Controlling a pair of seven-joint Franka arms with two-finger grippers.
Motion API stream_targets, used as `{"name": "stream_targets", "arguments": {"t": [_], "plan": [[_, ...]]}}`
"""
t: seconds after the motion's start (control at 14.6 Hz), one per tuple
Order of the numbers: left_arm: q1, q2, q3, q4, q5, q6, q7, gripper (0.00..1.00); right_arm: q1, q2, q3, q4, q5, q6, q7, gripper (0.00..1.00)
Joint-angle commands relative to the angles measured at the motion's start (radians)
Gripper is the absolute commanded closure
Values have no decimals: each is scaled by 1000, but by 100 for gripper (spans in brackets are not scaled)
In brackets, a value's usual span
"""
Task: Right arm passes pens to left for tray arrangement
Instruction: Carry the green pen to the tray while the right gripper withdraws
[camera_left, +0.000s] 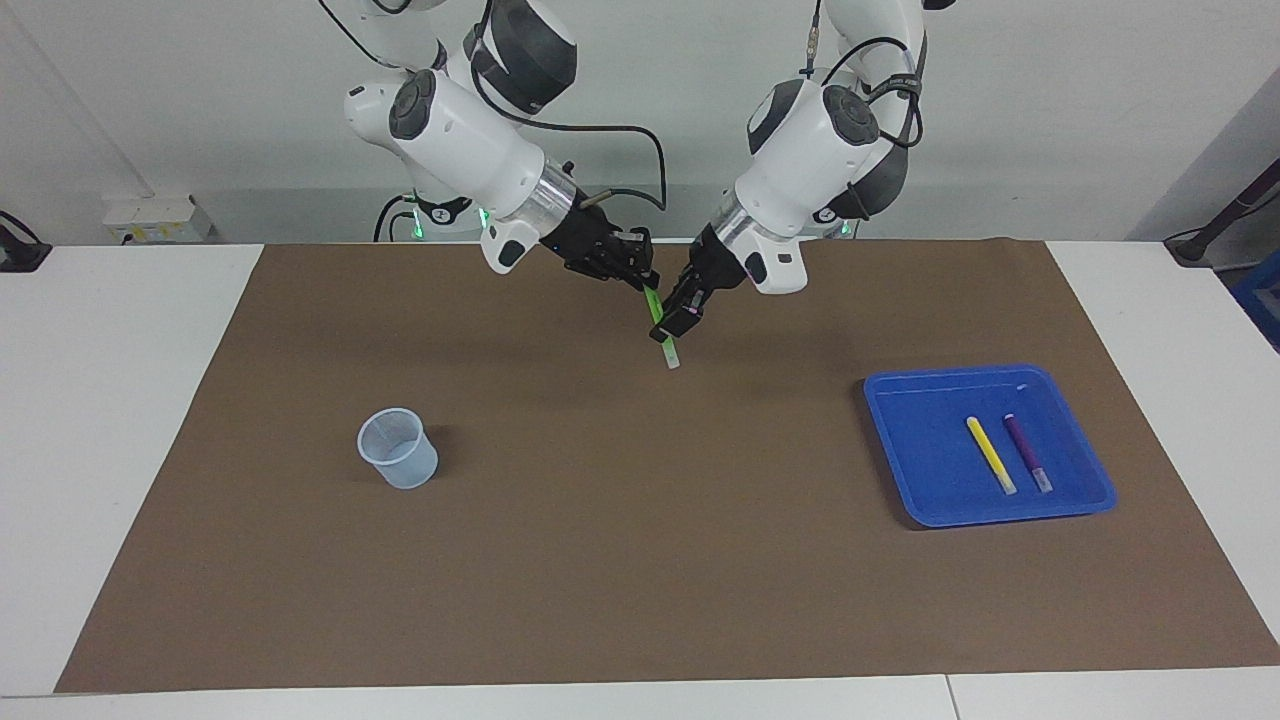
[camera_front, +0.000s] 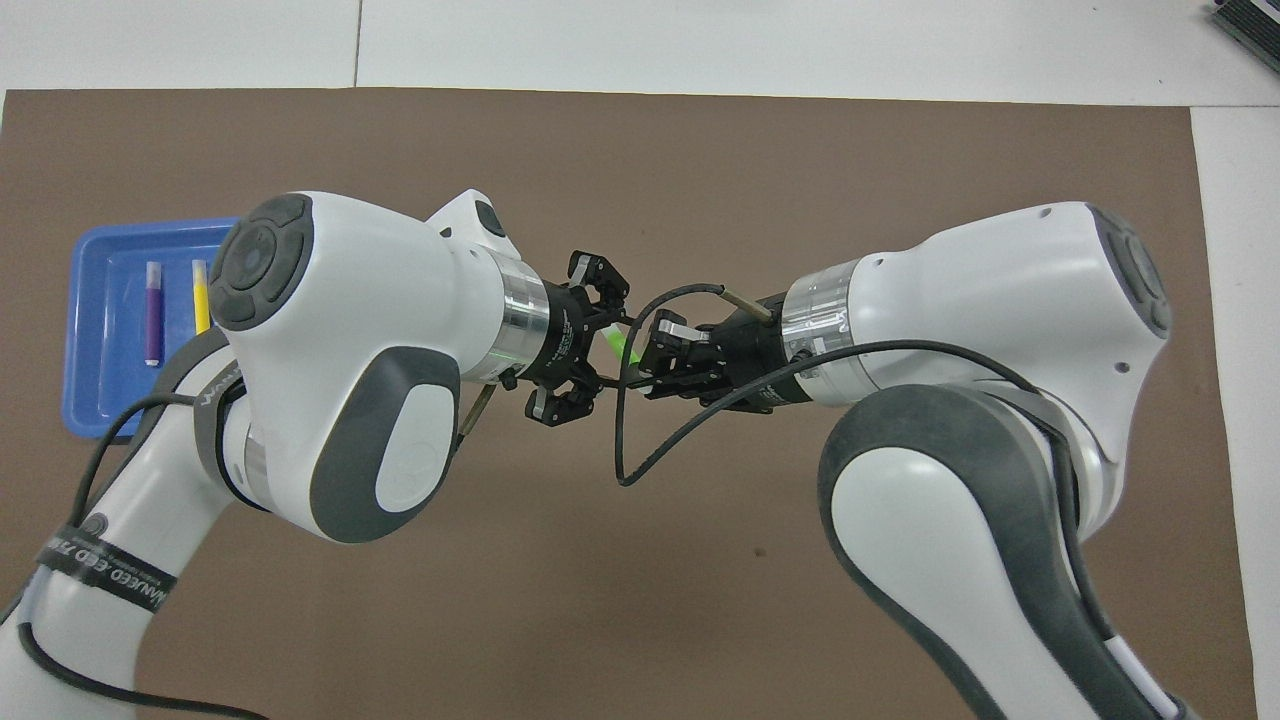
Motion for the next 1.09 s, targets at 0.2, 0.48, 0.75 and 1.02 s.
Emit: {"name": "stream_targets", "arguments": {"t": [0.2, 0.48, 0.75, 1.02], "plan": [[-11, -14, 13, -15, -11, 9, -5, 97, 4, -16, 0, -18, 17, 12, 13, 100], [-8, -14, 13, -14, -11, 9, -7, 100, 4, -18, 0, -22, 14, 14, 4, 100], [-6, -14, 13, -14, -11, 9, -2, 100, -5, -13, -2, -13, 9, 14, -2, 0], [-3, -14, 20, -14, -8, -9, 28, 100, -12, -25, -9, 13, -141, -6, 5, 0]]}}
